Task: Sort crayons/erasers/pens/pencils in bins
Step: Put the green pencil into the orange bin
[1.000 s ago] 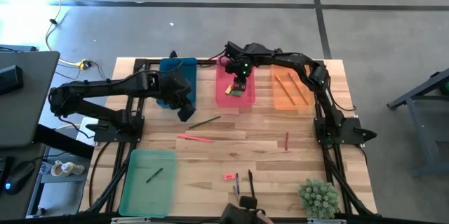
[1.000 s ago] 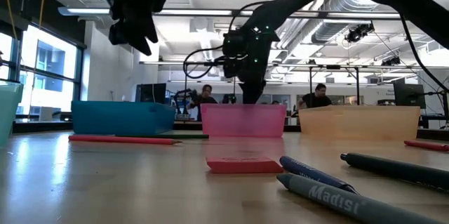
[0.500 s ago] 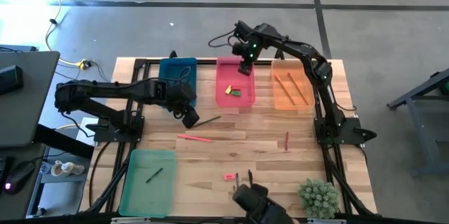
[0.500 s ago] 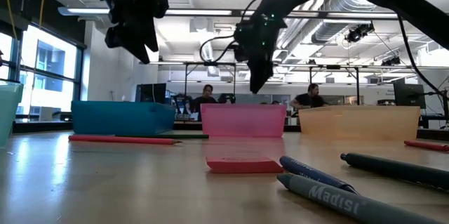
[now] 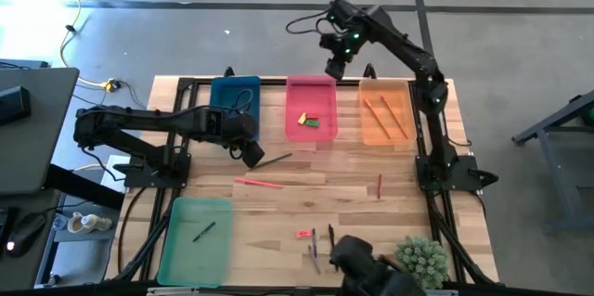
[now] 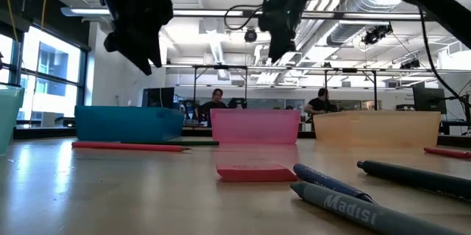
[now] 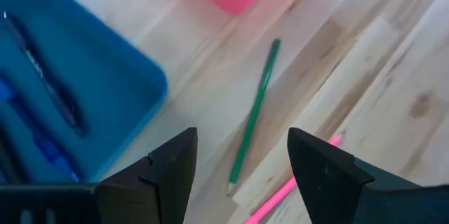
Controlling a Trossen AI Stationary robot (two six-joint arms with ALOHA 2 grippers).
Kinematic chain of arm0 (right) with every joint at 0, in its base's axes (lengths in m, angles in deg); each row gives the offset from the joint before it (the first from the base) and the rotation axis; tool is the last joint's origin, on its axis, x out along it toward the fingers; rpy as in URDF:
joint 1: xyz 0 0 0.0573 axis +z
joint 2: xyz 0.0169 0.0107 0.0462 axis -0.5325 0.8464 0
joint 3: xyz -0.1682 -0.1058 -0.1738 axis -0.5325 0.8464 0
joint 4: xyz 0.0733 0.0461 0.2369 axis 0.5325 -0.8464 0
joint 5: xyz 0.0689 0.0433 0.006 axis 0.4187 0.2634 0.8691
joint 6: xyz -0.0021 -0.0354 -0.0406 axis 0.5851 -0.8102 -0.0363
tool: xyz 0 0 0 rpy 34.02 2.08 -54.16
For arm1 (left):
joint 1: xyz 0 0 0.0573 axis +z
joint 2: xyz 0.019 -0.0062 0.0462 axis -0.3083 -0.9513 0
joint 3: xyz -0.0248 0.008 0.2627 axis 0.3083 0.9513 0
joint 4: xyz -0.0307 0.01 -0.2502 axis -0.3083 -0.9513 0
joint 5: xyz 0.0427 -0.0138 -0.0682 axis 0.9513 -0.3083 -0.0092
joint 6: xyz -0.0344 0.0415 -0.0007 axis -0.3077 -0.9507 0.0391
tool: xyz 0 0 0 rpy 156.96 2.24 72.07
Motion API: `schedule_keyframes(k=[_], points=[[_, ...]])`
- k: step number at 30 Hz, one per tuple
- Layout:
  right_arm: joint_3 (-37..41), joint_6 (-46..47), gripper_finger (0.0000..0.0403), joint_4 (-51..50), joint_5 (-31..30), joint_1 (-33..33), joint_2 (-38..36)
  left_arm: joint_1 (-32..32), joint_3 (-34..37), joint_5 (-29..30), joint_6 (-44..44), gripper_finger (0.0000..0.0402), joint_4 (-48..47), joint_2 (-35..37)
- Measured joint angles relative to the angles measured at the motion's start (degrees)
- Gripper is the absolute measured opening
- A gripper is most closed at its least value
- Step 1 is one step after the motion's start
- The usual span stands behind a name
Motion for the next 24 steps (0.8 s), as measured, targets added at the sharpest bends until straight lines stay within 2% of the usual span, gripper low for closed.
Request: schedule_keyframes(k=[10, 16, 24], points=[[1.71, 7.32, 0.0140, -3.66, -0.36, 0.88, -7.72, 0.65, 5.52, -4.04, -1.02, 0.0209, 2.24, 0.00], [1.71, 11.38, 0.0140, -6.32, -8.10, 3.47, -9.26, 0.65, 6.48, -3.25, -2.13, 0.0209, 3.51, -1.92], [1.71, 13.33, 0.0140, -7.97, -12.34, 8.00, -9.17, -0.24, 6.39, -4.07, -3.08, 0.0209, 8.21, -6.70]])
